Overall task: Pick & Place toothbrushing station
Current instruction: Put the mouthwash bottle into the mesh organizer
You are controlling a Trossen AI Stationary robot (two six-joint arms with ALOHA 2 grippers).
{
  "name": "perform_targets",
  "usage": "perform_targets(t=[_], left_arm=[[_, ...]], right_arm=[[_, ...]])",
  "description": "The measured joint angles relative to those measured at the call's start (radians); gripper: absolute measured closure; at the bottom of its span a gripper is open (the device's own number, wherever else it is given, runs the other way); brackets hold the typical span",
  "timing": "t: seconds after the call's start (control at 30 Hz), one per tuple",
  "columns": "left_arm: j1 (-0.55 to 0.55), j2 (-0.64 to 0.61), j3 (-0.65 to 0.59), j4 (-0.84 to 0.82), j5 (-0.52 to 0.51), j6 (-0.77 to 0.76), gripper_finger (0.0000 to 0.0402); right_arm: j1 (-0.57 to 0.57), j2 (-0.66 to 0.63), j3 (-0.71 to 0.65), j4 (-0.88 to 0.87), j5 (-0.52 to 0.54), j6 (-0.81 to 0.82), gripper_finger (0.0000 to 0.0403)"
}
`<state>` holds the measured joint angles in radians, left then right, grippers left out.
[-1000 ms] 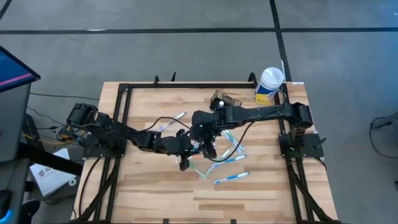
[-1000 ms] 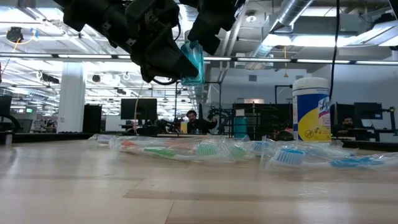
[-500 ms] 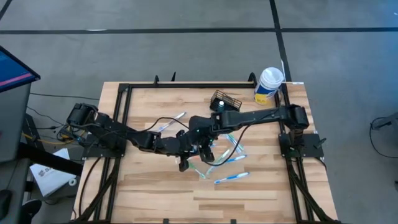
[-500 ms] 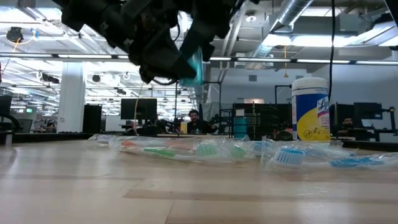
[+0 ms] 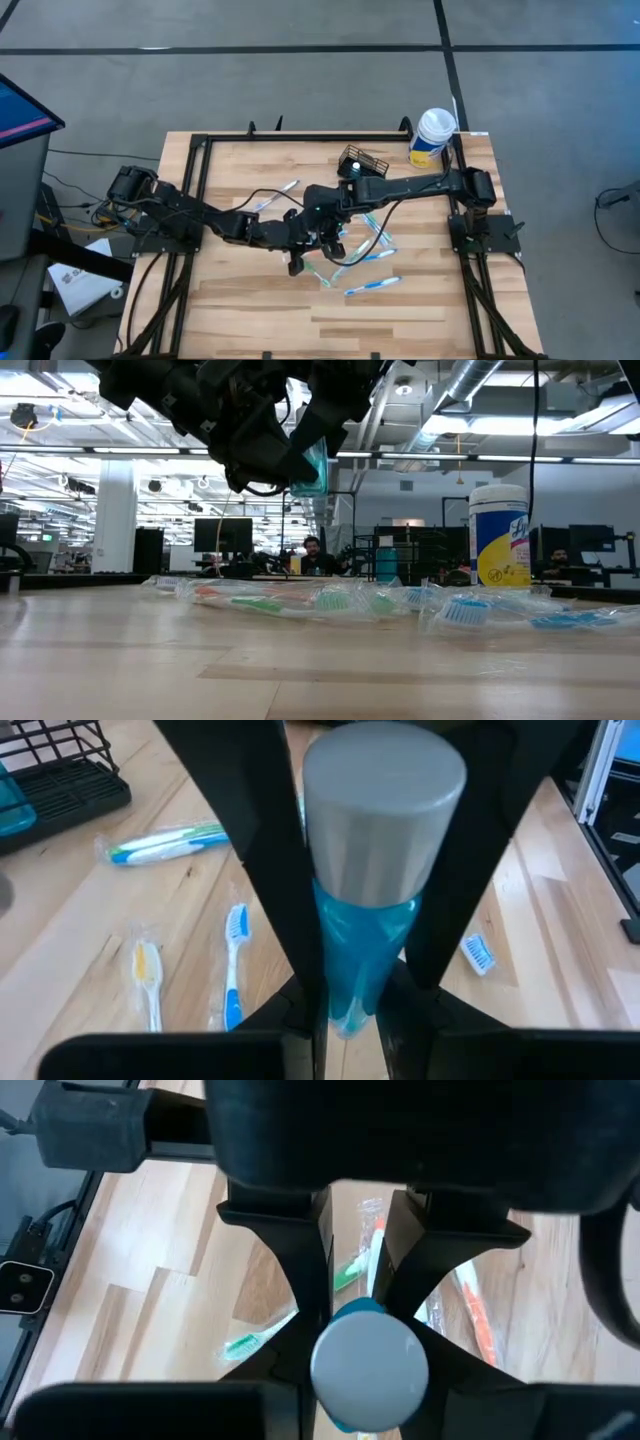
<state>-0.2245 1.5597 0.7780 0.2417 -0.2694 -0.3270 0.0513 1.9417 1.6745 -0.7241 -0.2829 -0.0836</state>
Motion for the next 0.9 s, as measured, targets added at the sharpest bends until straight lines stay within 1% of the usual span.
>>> perform_targets(t=[0.23,0.47,0.63,0.9], left_arm=[[0.0,0.0,0.0,-0.002,0.0,0.0,0.0346],[0.001,0.0,0.001,-0.001,0.0,0.001,0.0309],[0.001,0.0,0.001,0.0,0.003,0.002,0.0292],[0.003,0.0,0.001,0.001,0.003,0.037,0.0291]], right_arm=[[0.0,0.0,0.002,-0.005,0.0,-0.005,0.0319],[-0.001,0.0,0.003,-0.015,-0.001,-0.024,0.0324],[-0.001,0.0,0.003,-0.022,-0.004,-0.033,0.0324],[-0.005,-0.015,0.002,-0.055,-0.004,-0.036,0.0324]])
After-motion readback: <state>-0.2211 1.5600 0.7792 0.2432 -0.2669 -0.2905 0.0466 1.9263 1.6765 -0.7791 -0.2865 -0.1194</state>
